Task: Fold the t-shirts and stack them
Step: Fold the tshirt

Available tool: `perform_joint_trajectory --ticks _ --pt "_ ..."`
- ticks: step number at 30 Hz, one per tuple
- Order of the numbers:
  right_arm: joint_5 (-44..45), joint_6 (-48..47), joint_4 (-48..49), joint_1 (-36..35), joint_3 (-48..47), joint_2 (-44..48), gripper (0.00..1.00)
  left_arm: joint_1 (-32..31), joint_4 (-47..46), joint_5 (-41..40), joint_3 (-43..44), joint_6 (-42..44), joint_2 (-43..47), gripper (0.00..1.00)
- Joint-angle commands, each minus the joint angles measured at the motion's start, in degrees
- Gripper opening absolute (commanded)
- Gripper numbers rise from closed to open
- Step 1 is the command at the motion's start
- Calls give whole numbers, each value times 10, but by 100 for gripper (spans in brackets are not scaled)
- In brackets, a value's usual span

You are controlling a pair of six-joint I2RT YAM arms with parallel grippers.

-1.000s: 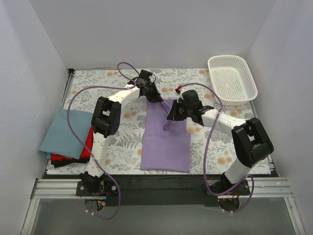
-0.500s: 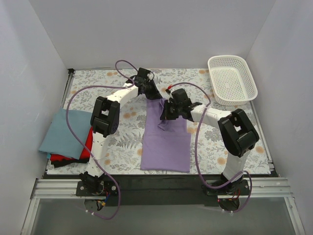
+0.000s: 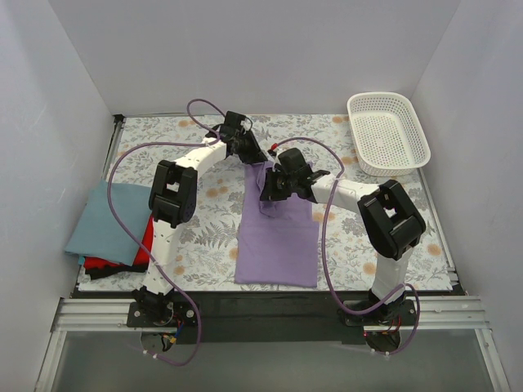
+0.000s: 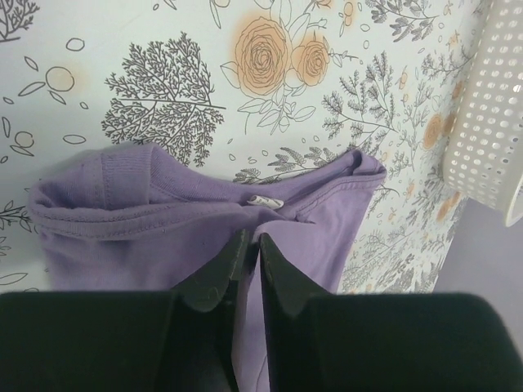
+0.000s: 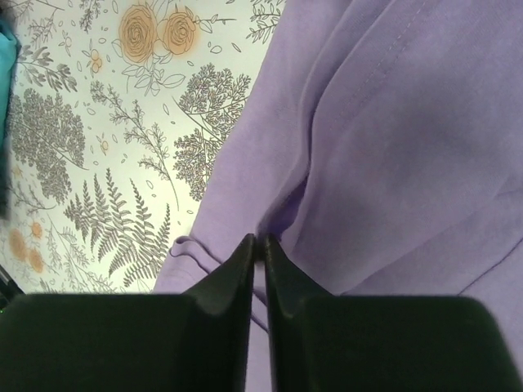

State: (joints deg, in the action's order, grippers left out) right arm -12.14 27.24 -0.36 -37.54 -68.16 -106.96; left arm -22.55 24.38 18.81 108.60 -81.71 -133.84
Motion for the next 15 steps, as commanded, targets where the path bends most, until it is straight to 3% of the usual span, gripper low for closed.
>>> perform_joint_trajectory --ticks 1,2,4,7,15 --pt "2 -4 4 -3 -22 -8 20 5 -14 7 0 11 9 11" --pt "2 -6 4 -3 -23 -7 30 6 -17 5 -4 12 12 19" --pt "0 -14 4 -4 -25 -2 40 9 -28 3 -16 16 24 26" --pt "4 -21 4 -5 -29 12 47 16 -30 -4 -19 19 41 31" --pt "29 19 4 50 2 78 46 36 -10 -54 -65 17 119 30"
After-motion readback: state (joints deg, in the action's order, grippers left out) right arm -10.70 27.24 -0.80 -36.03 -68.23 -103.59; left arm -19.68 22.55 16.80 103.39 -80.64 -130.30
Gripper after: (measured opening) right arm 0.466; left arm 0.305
